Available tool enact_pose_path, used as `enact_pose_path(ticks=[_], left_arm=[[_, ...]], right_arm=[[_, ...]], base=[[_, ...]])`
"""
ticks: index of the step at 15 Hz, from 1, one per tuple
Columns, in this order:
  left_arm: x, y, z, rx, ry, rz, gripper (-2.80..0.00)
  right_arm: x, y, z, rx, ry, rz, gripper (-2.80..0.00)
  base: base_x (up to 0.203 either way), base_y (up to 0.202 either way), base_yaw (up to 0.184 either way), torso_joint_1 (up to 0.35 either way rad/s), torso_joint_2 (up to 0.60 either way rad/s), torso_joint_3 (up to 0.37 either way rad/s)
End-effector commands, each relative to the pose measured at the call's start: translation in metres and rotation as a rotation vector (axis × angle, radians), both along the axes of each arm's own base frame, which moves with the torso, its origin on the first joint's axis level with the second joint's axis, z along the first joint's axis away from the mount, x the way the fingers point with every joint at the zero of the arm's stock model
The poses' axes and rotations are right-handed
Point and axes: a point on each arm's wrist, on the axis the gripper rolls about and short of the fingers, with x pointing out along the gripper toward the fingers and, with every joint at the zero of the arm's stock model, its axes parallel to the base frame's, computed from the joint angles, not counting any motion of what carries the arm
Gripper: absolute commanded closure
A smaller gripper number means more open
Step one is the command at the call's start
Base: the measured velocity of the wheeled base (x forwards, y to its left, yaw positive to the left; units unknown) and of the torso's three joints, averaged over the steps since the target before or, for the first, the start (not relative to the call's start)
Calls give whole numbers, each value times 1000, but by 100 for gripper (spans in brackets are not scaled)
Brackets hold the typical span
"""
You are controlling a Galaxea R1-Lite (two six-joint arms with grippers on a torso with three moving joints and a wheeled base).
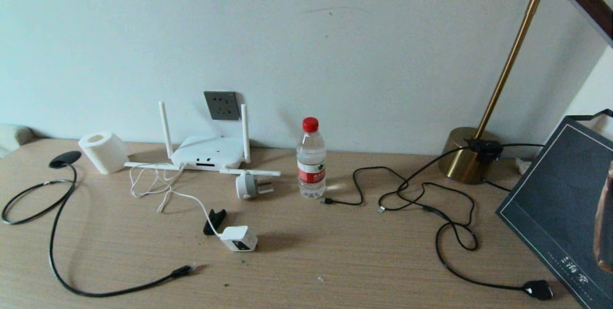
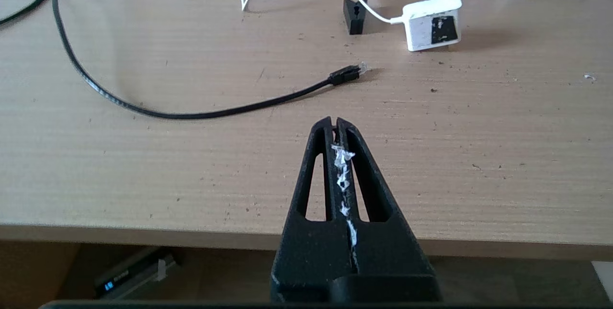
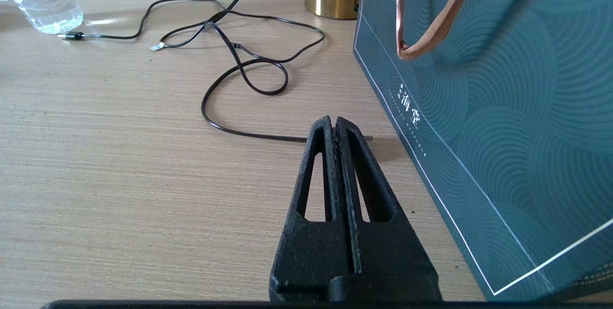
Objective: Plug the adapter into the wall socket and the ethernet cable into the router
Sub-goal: Pick up plug
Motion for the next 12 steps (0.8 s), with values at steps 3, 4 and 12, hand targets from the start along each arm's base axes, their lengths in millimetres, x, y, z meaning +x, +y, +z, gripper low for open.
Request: enact_pose_path(ticks=[3, 4, 12], left_arm=[[9, -1, 83, 31, -67, -72, 0], [21, -2, 108, 40, -45, -103, 0], [201, -32, 140, 291, 208, -682, 0]], right_arm=[[0, 0, 0, 0, 1, 0, 0], [0, 0, 0, 0, 1, 0, 0], [0, 0, 0, 0, 1, 0, 0]], base=[[0, 0, 0, 0, 0, 0], [0, 0, 0, 0, 0, 0], [0, 0, 0, 0, 0, 0]])
